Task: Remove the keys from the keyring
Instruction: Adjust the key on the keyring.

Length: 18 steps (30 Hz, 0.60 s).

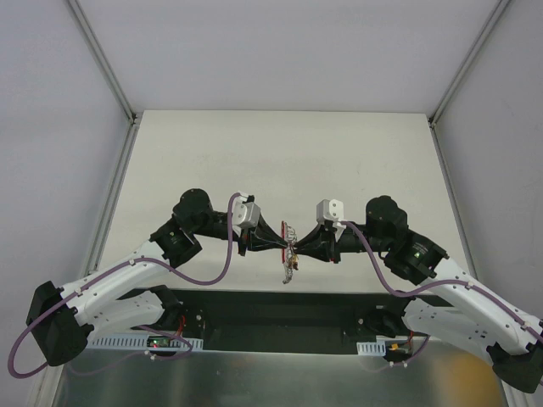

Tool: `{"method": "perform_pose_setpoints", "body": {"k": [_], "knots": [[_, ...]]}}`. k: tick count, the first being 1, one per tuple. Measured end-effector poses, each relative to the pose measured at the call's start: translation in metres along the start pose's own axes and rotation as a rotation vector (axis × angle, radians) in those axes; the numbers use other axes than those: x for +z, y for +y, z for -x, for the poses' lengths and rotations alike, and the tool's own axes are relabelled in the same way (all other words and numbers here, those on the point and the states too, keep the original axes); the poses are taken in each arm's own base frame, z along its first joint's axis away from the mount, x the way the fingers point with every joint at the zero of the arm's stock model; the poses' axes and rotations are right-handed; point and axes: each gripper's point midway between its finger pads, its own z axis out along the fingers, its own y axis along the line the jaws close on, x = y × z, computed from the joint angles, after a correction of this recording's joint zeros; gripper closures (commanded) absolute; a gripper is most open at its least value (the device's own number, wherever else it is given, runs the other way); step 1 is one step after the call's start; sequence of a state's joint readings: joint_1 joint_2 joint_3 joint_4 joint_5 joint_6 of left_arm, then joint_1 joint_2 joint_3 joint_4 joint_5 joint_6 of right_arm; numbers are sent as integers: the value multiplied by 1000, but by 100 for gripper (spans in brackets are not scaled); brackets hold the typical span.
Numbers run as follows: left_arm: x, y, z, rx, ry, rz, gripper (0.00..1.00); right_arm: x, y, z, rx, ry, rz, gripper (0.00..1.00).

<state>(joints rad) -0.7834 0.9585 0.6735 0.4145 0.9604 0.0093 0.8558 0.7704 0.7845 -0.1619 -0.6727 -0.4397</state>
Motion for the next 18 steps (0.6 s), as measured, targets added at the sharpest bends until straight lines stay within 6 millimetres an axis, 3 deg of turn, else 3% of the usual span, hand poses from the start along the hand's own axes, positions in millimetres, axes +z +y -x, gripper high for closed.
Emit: {"method": "perform_pose_setpoints", "body": {"k": [18], "knots": [[-1, -2, 0, 1, 0, -8, 100, 1, -6, -8, 22, 33, -31, 77]]}}
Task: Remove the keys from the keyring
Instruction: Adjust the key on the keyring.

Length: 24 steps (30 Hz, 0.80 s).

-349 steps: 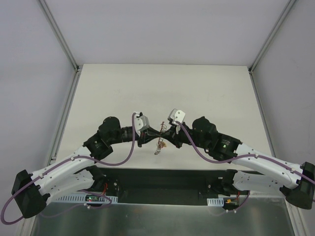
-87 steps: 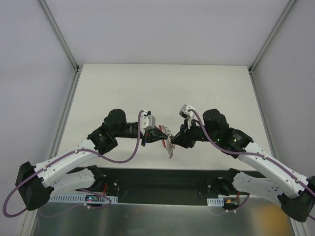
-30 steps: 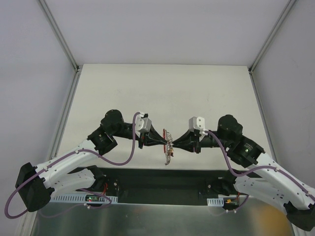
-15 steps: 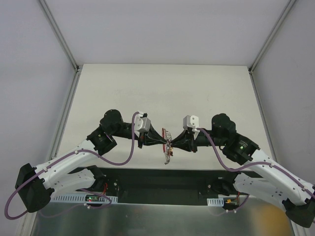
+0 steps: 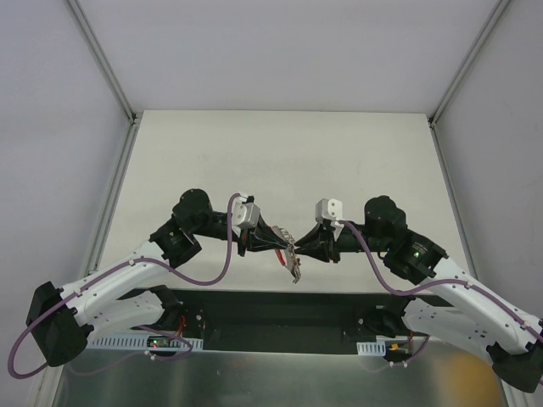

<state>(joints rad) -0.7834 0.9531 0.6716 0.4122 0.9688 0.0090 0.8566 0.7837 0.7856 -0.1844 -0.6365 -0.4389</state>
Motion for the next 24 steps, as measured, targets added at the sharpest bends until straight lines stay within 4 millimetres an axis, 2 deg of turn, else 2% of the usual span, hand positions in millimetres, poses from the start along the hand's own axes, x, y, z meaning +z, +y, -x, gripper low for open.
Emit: {"method": "perform_pose_setpoints", "body": {"k": [24], "knots": [[2, -2, -7, -24, 17, -27, 100, 4, 2, 6, 0, 4, 17, 76]]}}
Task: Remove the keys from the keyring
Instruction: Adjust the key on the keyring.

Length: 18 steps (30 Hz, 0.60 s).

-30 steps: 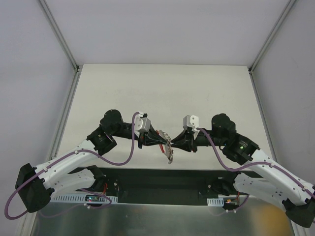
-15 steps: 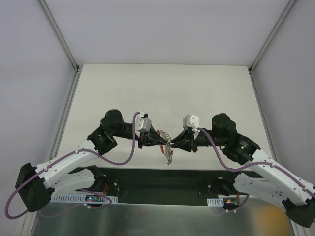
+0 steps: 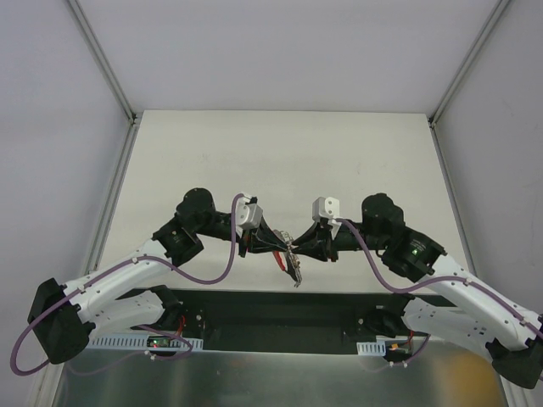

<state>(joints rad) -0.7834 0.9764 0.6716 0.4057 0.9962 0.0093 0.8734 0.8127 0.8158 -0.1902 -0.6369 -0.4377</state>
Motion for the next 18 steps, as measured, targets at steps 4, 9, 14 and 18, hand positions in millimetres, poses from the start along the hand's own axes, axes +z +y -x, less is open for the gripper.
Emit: {"method": "perform_pose_setpoints", "body": {"k": [4, 9, 14, 18], "knots": [[1, -2, -2, -7, 5, -17, 100, 0, 1, 4, -3, -5, 7, 77], [1, -2, -3, -11, 7, -21, 100, 2, 4, 3, -1, -1, 18, 78], [1, -2, -3, -10, 6, -22, 100, 6, 7, 0, 4, 11, 36, 79], [1, -3, -4, -16, 10, -27, 100, 9, 8, -2, 7, 20, 39, 93]]}}
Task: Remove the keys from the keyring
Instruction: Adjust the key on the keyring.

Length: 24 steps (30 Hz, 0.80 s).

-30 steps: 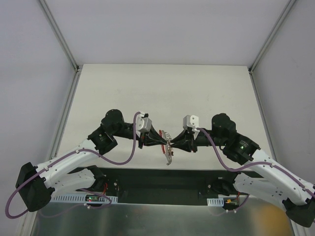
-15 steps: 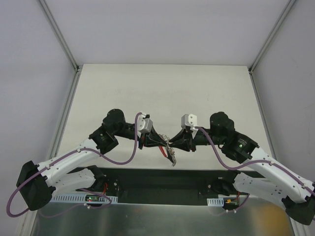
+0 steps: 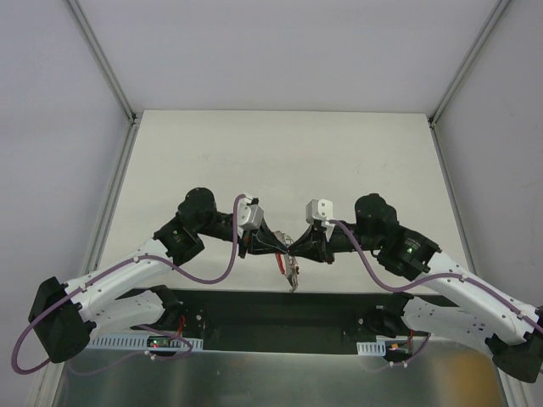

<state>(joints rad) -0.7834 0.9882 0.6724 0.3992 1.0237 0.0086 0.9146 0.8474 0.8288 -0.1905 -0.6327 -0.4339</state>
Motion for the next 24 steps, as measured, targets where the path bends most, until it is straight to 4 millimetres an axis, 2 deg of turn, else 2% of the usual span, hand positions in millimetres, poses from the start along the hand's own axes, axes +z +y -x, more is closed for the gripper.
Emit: {"method": "perform_pose_setpoints", "body": {"k": [2, 14, 15, 19, 24], "knots": [[0, -1, 0, -4, 1, -3, 100, 0, -1, 0, 0, 2, -5, 99], [-2, 3, -4, -21, 11, 18, 99, 3, -3, -4, 38, 19, -27, 99], [-2, 4, -4, -23, 12, 22, 89, 2, -4, -5, 46, 21, -34, 99], [-2, 12, -3, -19, 9, 67, 74, 1, -9, -13, 113, 50, -87, 99], [-9, 38, 1, -3, -5, 235, 63, -6, -14, -41, 274, 174, -178, 99]]}}
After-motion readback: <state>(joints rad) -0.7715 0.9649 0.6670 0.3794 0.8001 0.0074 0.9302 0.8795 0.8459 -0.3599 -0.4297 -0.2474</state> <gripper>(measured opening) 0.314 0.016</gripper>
